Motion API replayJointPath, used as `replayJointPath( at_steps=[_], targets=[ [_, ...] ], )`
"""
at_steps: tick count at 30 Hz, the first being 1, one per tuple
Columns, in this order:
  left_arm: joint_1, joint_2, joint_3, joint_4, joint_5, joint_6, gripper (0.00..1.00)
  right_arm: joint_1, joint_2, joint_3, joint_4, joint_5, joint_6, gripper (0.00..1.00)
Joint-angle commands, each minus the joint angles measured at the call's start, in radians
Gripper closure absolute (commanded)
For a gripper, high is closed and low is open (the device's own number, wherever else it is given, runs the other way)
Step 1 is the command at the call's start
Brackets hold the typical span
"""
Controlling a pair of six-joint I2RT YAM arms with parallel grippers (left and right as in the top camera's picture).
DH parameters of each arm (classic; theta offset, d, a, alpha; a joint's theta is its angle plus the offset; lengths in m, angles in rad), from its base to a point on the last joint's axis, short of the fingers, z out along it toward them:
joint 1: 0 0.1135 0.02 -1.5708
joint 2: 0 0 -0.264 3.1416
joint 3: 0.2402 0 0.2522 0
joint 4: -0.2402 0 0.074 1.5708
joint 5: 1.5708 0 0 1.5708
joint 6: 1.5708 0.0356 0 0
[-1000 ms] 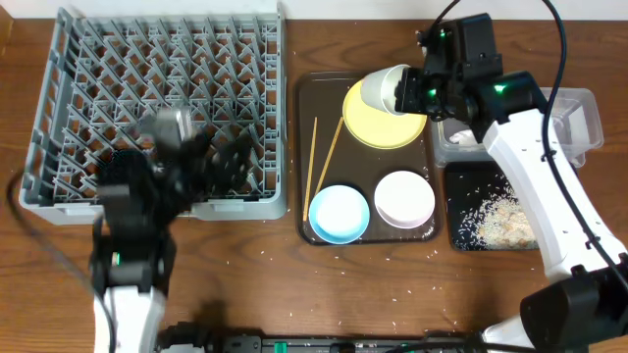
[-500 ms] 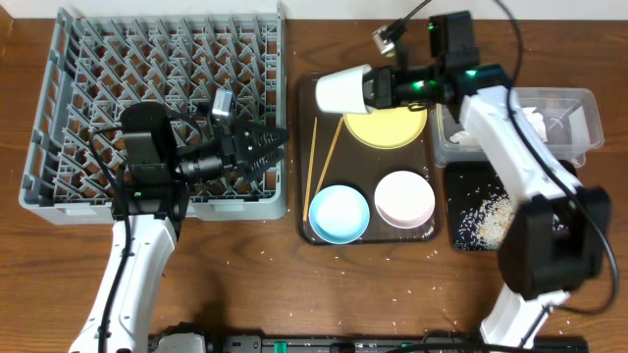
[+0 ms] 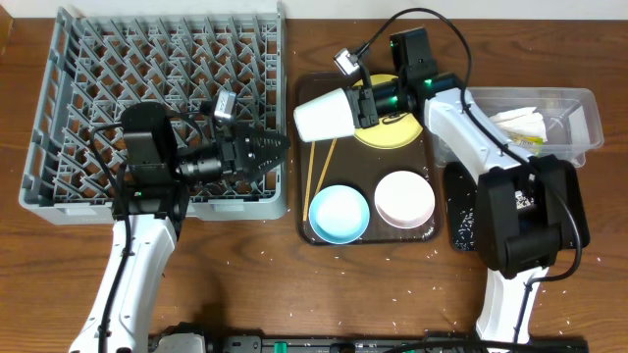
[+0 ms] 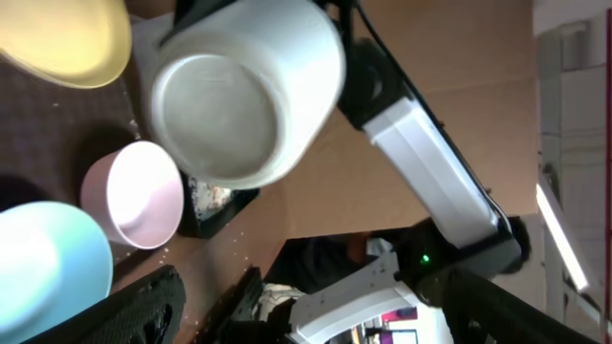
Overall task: Sort waste into correct bins and load items into the dishwasher
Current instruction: 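Hand the white cup from the right gripper to the left gripper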
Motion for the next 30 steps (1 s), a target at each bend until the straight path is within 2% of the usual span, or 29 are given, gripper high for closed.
replayJointPath(
  at_steps=[1,12,25,27,30],
  targets=[
    [0.003,0.024,-0.020,-0.035,-0.079,0.038,0.14,0.023,-0.015,0.008,0.003,-0.025,0.013,0.99],
    [0.003,0.032,-0.020,-0.033,-0.161,0.002,0.14,0.102,-0.015,0.008,0.000,0.060,0.046,0.99],
    [0.003,0.032,-0.020,-0.010,-0.152,-0.016,0.15,0.159,-0.015,0.008,0.006,0.143,0.092,0.99],
    [0.003,0.032,-0.020,-0.010,-0.151,-0.016,0.17,0.159,-0.015,0.008,0.006,0.143,0.092,0.99],
    [0.003,0.032,-0.020,-0.010,-0.151,-0.016,0.28,0.159,-0.015,0.008,0.013,0.143,0.092,0.99]
  ],
)
